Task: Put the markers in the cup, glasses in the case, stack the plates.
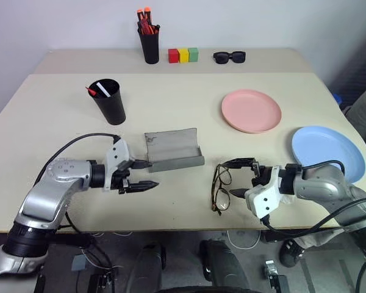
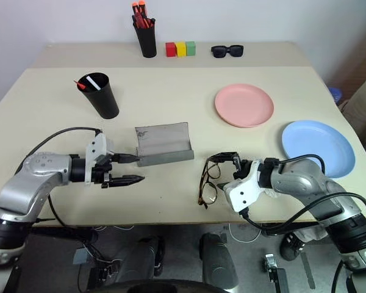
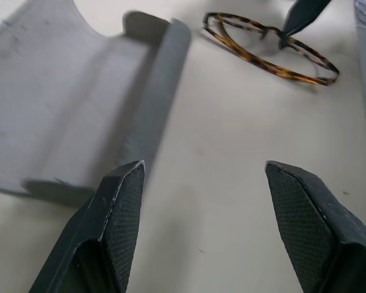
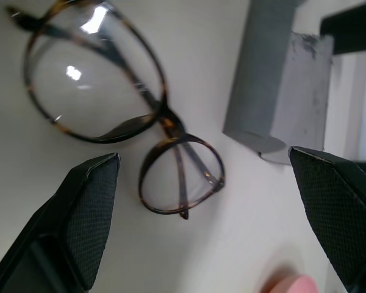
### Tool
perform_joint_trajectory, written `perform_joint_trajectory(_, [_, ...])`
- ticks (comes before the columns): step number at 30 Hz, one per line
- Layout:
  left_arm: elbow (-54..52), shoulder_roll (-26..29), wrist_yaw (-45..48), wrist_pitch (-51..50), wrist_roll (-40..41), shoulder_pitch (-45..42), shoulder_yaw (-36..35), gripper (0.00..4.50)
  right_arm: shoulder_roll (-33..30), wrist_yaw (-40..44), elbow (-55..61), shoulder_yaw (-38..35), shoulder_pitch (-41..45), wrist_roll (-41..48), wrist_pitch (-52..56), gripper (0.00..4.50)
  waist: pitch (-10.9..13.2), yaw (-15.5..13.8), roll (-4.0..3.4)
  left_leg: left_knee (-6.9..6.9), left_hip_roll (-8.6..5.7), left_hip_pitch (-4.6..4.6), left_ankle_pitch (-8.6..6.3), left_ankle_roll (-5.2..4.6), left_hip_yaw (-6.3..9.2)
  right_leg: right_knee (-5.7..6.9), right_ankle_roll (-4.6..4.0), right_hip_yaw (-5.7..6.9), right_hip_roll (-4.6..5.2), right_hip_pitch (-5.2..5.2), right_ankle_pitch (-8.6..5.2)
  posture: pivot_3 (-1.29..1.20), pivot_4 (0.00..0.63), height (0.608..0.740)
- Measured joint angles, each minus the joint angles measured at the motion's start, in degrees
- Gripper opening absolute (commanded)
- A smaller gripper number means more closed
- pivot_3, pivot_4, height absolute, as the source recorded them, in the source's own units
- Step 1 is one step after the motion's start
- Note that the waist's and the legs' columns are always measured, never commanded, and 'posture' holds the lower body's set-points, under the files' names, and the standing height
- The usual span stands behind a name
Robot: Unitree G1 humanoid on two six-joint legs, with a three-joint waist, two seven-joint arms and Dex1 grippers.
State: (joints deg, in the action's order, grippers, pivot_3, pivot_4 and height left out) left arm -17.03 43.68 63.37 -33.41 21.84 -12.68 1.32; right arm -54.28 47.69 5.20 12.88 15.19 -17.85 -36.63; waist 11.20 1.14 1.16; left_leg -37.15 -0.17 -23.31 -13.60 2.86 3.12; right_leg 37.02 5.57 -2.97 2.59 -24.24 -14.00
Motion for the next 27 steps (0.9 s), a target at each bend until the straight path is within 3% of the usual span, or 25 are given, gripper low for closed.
perform_joint_trajectory(13, [-2.9,0.3,-3.9,-2.2,2.2,1.8,-0.4,3.21,2.1,-4.1,-5.7,1.5,3.7,-5.5,-6.2,4.5,0.0,-0.1,0.0,-0.05,-0.01,0.02,0.0,0.0,0.0,0.01,-0.05,0.0,0.01,0.04,-0.02,0.0,0.15,0.74])
perform_joint_trajectory(27, [-3.0,0.3,-5.2,-2.2,2.4,1.8,0.2,3.21,3.6,-5.1,-6.5,2.7,4.5,-5.7,-8.8,4.5,0.0,-0.1,0.0,-0.04,-0.01,0.03,0.0,0.0,0.0,0.05,-0.05,-0.01,0.0,0.04,-0.02,0.0,0.15,0.74])
